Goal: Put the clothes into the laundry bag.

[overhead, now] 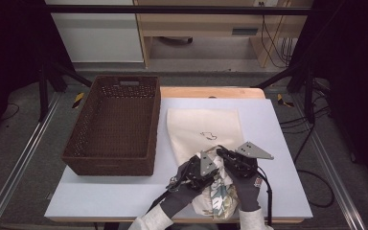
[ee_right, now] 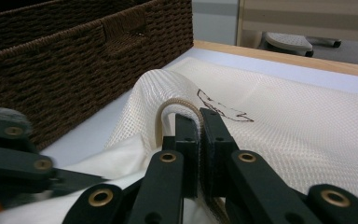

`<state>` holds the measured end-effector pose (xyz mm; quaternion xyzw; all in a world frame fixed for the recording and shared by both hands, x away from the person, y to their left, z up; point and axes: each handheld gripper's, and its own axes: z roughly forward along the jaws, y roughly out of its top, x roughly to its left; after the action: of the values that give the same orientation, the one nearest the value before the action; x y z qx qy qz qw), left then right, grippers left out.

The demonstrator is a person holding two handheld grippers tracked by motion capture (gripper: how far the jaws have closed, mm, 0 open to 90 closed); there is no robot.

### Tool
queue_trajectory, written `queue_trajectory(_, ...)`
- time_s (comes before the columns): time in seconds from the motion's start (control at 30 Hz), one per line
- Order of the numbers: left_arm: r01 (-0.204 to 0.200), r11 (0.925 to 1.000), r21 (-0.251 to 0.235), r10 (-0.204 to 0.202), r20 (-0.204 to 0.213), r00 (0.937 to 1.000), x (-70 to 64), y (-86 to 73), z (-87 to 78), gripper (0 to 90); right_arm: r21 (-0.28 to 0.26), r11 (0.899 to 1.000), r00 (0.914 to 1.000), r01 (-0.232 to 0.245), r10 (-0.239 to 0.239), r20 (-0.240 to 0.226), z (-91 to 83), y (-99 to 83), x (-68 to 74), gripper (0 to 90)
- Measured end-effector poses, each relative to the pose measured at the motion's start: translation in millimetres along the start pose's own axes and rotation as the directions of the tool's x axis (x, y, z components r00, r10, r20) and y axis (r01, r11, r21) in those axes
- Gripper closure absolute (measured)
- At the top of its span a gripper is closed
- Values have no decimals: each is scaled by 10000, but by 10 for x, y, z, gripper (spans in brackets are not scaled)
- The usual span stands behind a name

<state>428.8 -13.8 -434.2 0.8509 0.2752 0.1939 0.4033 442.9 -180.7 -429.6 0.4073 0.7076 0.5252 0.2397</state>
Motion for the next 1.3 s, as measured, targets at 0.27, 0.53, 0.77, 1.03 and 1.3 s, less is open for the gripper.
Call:
queue_trajectory(0.27, 271, 9989, 373, -254, -466, 9986, 106, -106, 245, 580, 24, 10000, 9999, 10, -10, -141, -52, 33, 43, 867)
queue_trajectory(0.53, 731, 9972, -152, -730, 99, 9973, 224, -168, -255, 269, 245, 9997, 10000, 37, -38, 17, -49, -28, -30, 865)
queue_trajectory(0.77, 1433, 9897, 16, -1431, 562, 9881, 287, -494, -244, 227, 320, 9994, 9999, 98, -98, -23, -17, -56, -11, 862)
queue_trajectory(1.03, 1316, 9904, -424, -1300, 388, 9908, 204, -423, -189, 697, 410, 9991, 10000, 92, -93, 17, 16, -64, 0, 866)
queue_trajectory(1.3, 757, 9935, -847, -699, 692, 9951, 69, -147, -212, 744, 160, 9998, 9999, -87, 88, -62, 4, -42, -7, 868)
